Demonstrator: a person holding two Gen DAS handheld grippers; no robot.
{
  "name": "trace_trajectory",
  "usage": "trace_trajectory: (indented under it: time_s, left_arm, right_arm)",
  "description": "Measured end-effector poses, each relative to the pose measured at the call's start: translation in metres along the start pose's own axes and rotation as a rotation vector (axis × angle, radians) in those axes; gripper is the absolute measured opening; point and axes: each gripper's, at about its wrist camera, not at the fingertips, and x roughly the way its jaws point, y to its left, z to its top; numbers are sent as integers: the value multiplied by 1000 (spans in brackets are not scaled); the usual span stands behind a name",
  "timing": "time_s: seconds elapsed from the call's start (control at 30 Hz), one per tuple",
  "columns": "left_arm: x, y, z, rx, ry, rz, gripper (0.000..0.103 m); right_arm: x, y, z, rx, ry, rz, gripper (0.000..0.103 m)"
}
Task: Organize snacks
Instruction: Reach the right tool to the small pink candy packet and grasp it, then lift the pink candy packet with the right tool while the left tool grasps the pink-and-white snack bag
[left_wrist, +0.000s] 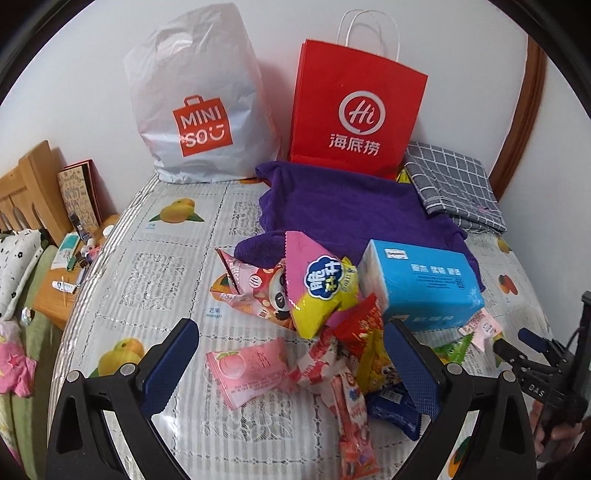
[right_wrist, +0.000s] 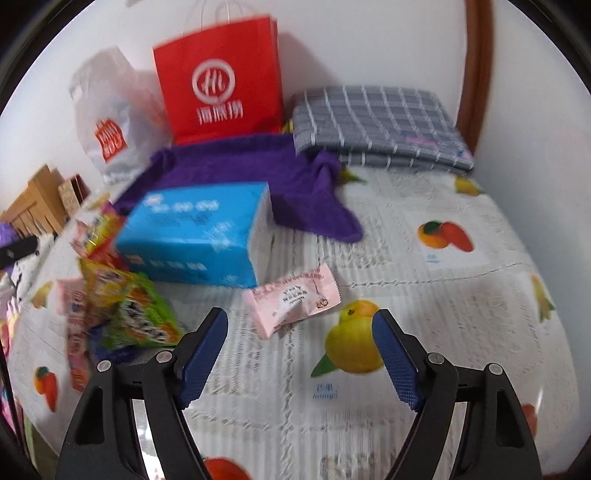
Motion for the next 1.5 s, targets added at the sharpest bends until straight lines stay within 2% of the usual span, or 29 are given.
trace_trajectory:
  time_s: [0.1,0.27,0.4,0.57,0.63,0.77,0.87,0.97,1.2,1.37,1.5]
  left_arm:
    - [9,3,3,1,15,12,100]
    - [22,7,6,-11,44,3,100]
    - [30,8,7,-13,58,3,100]
    - [35,10,8,-21,67,0,100]
    - [36,11,8,-23,68,1,100]
    - [36,13,5,-17,72,10,100]
    - [35,18,3,-26,72,7,96]
    - [35,23,0,-34,83,7,94]
    - [39,33,1,-41,101,-15,93]
    - [48,43,9,-54,105,-1,93]
    - [62,48,18,-53,111,4,88]
  right_arm:
    - [18,2,5,-21,11,15,80]
    - [42,9,13,-103,31,-21,80]
    - [62,8,13,-105,77,6,80]
    - [64,3,11,-74,50,42,80]
    - [63,6,10,-91,37,52,74]
    - [58,11,9,-106,28,87,44]
    - [53,9,8,-81,25,101,39]
    - [44,1,7,-18,17,160,29]
    - [27,-7,0,23,7,130,25]
    - [14,-13,-7,43,1,127,25]
    - [5,-14,-14,62,-4,128,24]
